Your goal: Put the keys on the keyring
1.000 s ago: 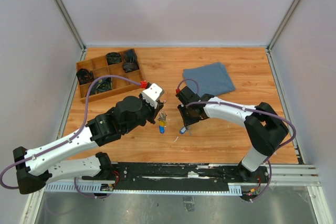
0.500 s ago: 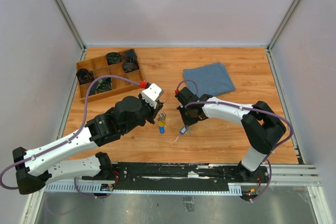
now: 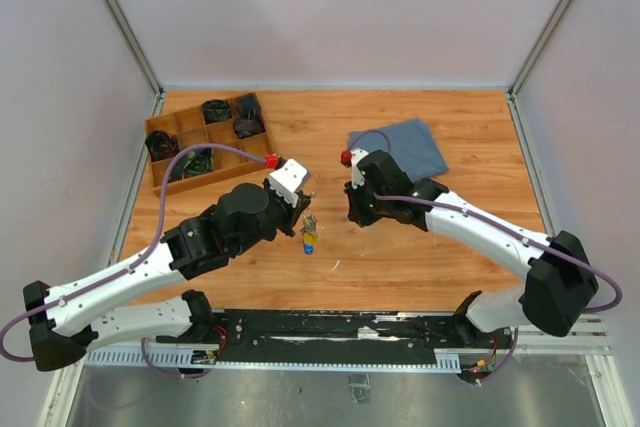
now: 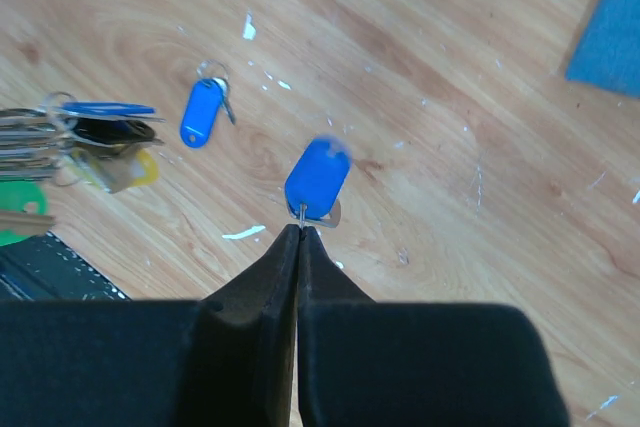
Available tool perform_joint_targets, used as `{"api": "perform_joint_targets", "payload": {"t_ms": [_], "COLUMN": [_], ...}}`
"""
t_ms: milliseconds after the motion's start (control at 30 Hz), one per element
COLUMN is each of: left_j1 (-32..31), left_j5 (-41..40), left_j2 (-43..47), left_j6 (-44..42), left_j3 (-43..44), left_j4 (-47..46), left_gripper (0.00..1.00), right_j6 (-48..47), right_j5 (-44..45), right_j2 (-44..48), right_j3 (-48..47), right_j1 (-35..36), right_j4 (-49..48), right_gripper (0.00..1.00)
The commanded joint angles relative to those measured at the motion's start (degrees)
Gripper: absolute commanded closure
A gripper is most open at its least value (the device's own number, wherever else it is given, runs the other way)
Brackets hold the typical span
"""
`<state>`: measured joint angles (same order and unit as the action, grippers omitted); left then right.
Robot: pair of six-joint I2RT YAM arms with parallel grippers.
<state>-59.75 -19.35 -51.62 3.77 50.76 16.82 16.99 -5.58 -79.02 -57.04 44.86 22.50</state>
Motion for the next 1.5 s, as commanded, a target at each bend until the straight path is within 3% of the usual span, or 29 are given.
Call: {"api": "perform_joint_targets", "payload": {"t_ms": [0,667,1000,1467], "left_j1": [0.3,0.3,0.2,0.2], "left_j5": [0.7,2.2,4.7,6.8], "left_j2": [0.5,-2.7,-6.4,-9.7], "left_j6": [0.5,-0.1,-0.8,0.5], "left_j3": [2.8,6.4,9.7,12.5], "left_j4": [-2.8,-3.6,-4.4,-5.2], "left_gripper": [0.99,0.99,1.00,0.99], "right_j6": [-2.7,-8.3,-20.3,-33.2], "right_j5": [-3.6,-3.1,-8.4,-12.0], "right_j2": [1.8,15.4,22.2,31.0], "right_j3": [-2.8,-6.2,-5.6,7.2], "right_j1": [-0.7,-0.8,-0.7,-0.6], "right_j4": [0.9,3.2,0.4,-24.5], "right_gripper": [0.99,0.99,0.99,1.00]}}
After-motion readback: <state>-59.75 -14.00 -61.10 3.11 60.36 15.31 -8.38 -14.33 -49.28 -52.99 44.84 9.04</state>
